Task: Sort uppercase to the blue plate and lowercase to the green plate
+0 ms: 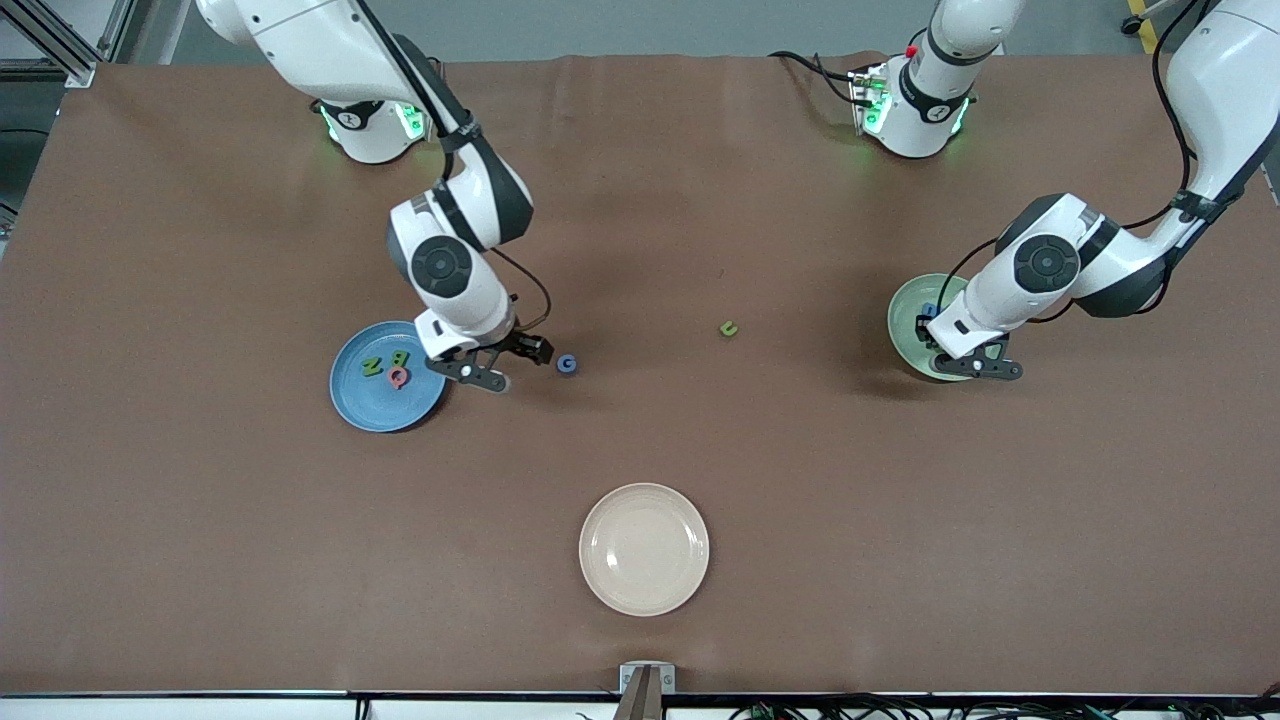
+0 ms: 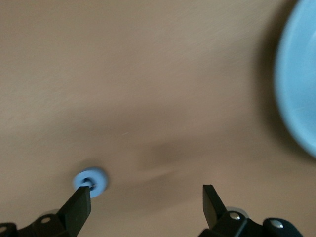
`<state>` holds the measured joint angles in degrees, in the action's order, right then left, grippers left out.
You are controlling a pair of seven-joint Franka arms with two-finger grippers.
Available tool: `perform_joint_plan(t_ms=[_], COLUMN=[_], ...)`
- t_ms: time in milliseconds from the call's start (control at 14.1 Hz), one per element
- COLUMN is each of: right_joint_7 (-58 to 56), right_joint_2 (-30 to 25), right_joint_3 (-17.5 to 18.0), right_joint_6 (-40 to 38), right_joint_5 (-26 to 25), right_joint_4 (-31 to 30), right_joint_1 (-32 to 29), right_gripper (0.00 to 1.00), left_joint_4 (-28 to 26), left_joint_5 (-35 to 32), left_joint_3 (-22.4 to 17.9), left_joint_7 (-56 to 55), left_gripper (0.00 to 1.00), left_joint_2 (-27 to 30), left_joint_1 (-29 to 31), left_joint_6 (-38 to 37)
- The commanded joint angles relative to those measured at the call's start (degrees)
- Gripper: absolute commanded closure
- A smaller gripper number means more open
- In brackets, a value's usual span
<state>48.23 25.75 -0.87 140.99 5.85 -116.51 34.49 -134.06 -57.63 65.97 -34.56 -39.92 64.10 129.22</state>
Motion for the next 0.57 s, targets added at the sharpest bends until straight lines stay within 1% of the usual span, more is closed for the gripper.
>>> perform_joint_plan(t_ms=[0, 141, 283, 354, 495], right_joint_7=[3.18, 3.45, 3.89, 4.5, 4.77], right_joint_2=[5.35, 6.58, 7.03, 7.03, 7.55], right_joint_3=[-0.54, -0.54, -0.54, -0.54, -0.54], right_joint_6=[5.33, 5.87, 5.96, 5.96, 6.14], right_joint_5=[0.74, 0.74, 0.83, 0.83, 0.74], right_joint_4=[2.51, 3.82, 4.36, 4.45, 4.8], right_joint_1=[2.6, 2.51, 2.95, 3.3, 4.0], right_gripper=[0.0, 0.02, 0.03, 0.03, 0.07], left_joint_4=[-0.41, -0.41, -0.59, -0.59, -0.59], left_joint_5=[-1.61, -1.61, -1.61, -1.61, -1.61], left_joint_3=[-0.66, -0.75, -0.75, -0.75, -0.58], left_joint_7=[0.46, 0.46, 0.46, 0.46, 0.37], left_gripper=[0.8, 0.77, 0.71, 0.59, 0.34], left_joint_2=[-0.16, -0.25, -0.42, -0.42, -0.25], left_joint_1=[-0.21, -0.21, -0.3, -0.3, -0.3], left_joint_6=[1.21, 1.29, 1.29, 1.29, 1.12])
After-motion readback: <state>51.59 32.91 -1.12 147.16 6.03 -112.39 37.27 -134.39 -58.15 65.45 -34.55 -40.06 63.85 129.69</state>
